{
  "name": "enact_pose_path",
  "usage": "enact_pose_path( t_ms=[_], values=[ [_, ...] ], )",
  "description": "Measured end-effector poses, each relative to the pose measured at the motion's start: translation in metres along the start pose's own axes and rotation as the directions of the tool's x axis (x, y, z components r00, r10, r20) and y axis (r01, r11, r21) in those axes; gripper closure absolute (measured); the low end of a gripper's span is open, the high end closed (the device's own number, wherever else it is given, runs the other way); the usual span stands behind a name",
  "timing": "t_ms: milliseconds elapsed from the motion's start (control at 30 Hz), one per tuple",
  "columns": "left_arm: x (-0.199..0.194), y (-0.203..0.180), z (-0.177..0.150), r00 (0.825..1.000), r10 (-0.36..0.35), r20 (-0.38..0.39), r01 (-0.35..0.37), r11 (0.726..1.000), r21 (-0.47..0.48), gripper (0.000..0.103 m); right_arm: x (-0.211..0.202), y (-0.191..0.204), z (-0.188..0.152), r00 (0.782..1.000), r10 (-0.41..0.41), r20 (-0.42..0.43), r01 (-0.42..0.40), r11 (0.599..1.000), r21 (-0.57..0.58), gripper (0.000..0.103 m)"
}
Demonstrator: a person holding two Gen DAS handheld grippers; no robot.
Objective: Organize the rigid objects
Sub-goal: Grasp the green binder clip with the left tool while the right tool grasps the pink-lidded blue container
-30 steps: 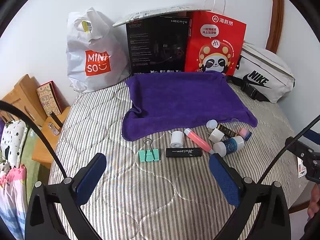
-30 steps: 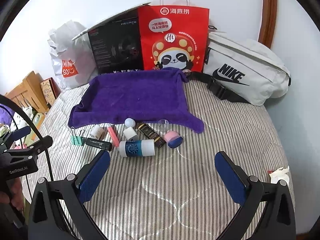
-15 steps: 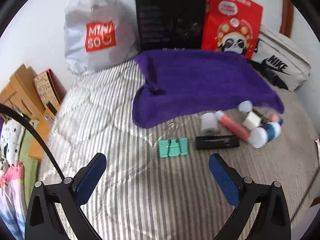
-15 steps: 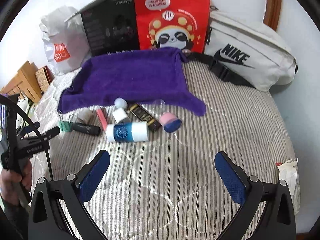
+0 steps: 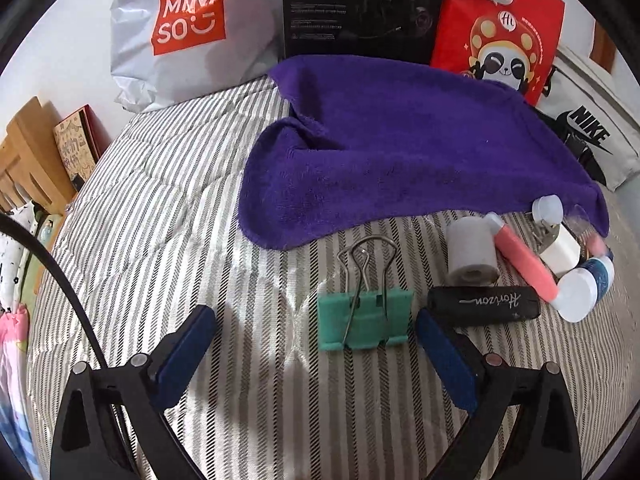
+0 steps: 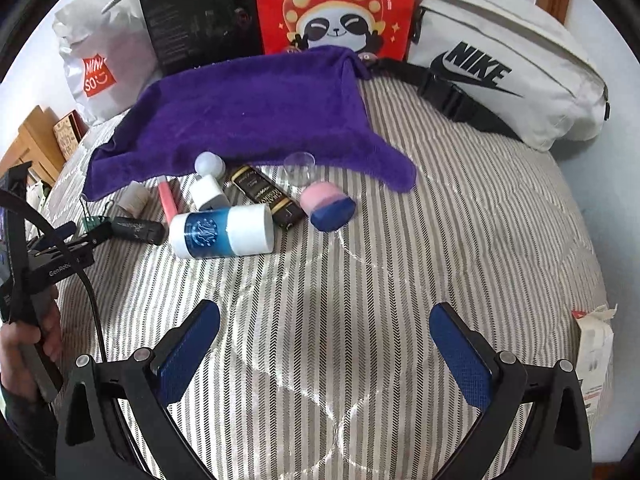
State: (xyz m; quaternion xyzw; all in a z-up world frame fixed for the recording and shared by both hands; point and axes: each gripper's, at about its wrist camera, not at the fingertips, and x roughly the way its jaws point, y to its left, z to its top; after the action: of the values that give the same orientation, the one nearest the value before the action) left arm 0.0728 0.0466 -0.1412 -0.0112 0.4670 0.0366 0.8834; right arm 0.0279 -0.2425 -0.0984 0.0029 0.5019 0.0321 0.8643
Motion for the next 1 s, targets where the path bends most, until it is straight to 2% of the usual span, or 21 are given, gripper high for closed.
enact_pose_path(
  t_ms=[67, 133, 267, 400, 533, 633, 733, 800, 833, 933, 1000],
  values=[
    [0.0, 0.001, -0.001, 1.0, -0.008, 0.015, 0.008, 1.0, -0.008, 0.006, 0.004, -0.001, -0.001, 1.0, 0.011, 0.0, -0.011, 1.0, 0.004, 0.0],
    [-0.002, 0.001, -0.003, 0.999, -0.018, 0.048, 0.018, 1.0, -0.002, 0.016, 0.007, -0.003, -0.001, 1.0, 0.022, 0.003, -0.022, 1.0, 0.006, 0.0],
    [-0.008, -0.001, -0.004, 0.997, -0.034, 0.072, 0.033, 0.999, 0.013, 0.045, 0.011, -0.006, -0.001, 0.999, 0.033, 0.013, -0.033, 0.999, 0.011, 0.0],
    [-0.012, -0.006, -0.006, 0.996, -0.043, 0.081, 0.041, 0.999, 0.033, 0.064, 0.013, -0.015, 0.003, 0.999, 0.037, 0.033, -0.038, 0.999, 0.032, 0.001],
    [-0.014, -0.009, -0.006, 0.996, -0.024, 0.084, 0.02, 0.999, 0.046, 0.064, 0.022, -0.026, 0.013, 0.997, 0.029, 0.066, -0.032, 0.998, 0.052, 0.003],
    [-0.013, -0.004, -0.006, 0.996, -0.05, 0.08, 0.048, 0.998, 0.027, 0.064, 0.035, -0.029, 0.023, 0.997, 0.002, 0.073, -0.004, 1.0, 0.024, 0.008],
    [-0.013, -0.006, -0.007, 0.996, -0.04, 0.081, 0.037, 0.999, 0.036, 0.064, 0.049, -0.028, 0.03, 0.997, 0.026, 0.066, -0.024, 0.999, -0.03, 0.013],
    [-0.013, -0.005, -0.007, 0.996, -0.043, 0.08, 0.04, 0.999, 0.033, 0.064, 0.056, -0.027, 0.034, 0.997, 0.042, 0.069, -0.038, 0.998, -0.054, 0.027],
    [-0.013, -0.005, -0.007, 0.996, -0.045, 0.08, 0.043, 0.999, 0.031, 0.064, 0.059, -0.026, 0.036, 0.996, 0.057, 0.074, -0.053, 0.997, -0.064, 0.03],
    [-0.013, -0.005, -0.007, 0.996, -0.045, 0.081, 0.042, 0.999, 0.032, 0.064, 0.067, -0.026, 0.042, 0.993, 0.083, 0.084, -0.077, 0.994, -0.077, 0.033],
    [-0.013, -0.005, -0.008, 0.996, -0.045, 0.081, 0.043, 0.999, 0.032, 0.064, 0.069, -0.022, 0.045, 0.993, 0.067, 0.098, -0.056, 0.993, -0.108, 0.035]
  ],
)
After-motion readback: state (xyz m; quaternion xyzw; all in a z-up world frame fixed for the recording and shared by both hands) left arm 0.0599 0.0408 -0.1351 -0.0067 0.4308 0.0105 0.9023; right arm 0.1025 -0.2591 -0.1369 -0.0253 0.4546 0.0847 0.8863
